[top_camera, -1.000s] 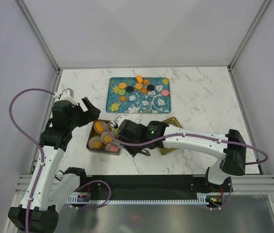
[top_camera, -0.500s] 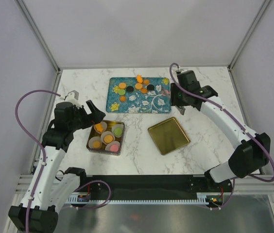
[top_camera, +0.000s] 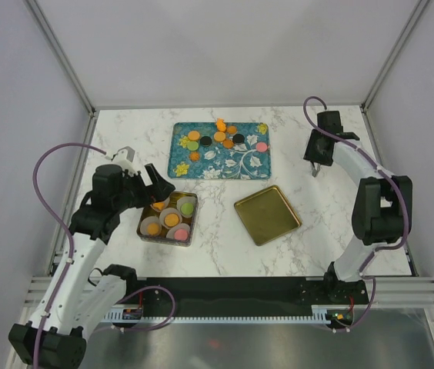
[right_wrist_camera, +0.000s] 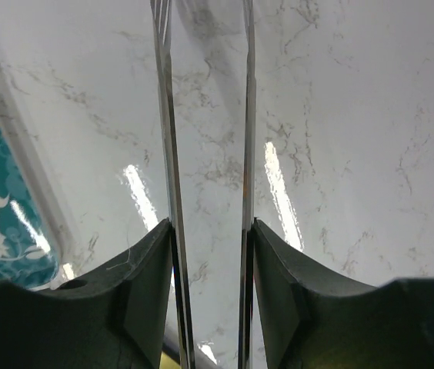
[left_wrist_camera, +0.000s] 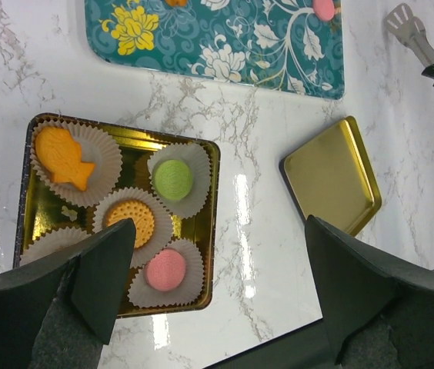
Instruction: Pack the cookies
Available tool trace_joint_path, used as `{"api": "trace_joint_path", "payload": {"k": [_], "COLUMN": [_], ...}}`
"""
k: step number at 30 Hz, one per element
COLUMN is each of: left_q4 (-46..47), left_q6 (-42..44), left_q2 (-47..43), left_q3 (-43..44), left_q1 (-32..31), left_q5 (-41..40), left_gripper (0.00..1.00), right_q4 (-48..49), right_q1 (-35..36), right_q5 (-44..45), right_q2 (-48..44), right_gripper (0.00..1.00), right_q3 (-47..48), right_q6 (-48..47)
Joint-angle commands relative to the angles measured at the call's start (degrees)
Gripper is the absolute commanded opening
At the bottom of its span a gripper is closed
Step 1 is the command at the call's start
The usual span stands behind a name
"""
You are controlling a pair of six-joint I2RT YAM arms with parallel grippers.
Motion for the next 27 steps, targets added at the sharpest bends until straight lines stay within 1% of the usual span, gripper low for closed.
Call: {"api": "trace_joint_path", "payload": {"k": [1, 5, 7, 11, 21, 25, 26, 27], "left_q4": [2.76, 3.11, 3.38, 3.55, 4.17, 4.26, 4.26, 4.26], "left_q6": [0.98, 1.07, 1.24, 1.33, 1.24, 1.33, 1.42, 1.33], "left_q2": [0.03, 0.91, 1.17, 0.82, 0.91, 0.91, 0.82, 0.82], "left_q3": [-0.51, -0.51, -0.78, -1.3, -1.39, -1.48, -1.48, -1.48], "left_q1": [-1.34, -3.1, -3.63, -3.89, -4.07, -3.98, -3.98, -3.98], "left_q5": [0.74, 0.56, 0.38, 0.3, 0.91, 0.82, 0.82, 0.74], "left_gripper": [0.99, 0.98, 0.98, 0.99, 0.99, 0.99, 0.99, 0.99], "right_q4": [4.77, 5.48, 5.65, 5.65, 5.65, 6.09, 6.27, 6.35], "right_q1": [-1.75, -3.24, -5.17, -6.14, -6.41, -6.41, -6.41, -6.41], "right_q5": [2.72, 2.54, 2.45, 2.19, 1.05, 1.49, 1.75, 1.93], "right_q2": [2.4, 5.12, 6.35, 8.2, 12.51, 11.81, 11.29, 11.11], "right_gripper": [0.51, 0.54, 0.56, 0.59, 0.64, 0.7, 0.75, 0.77], "right_q3": [0.98, 0.71, 0.8, 1.42, 0.37, -1.04, -1.48, -2.18], "right_q6": [-0.3, -0.39, -0.57, -0.83, 0.84, 1.1, 1.1, 1.1]}}
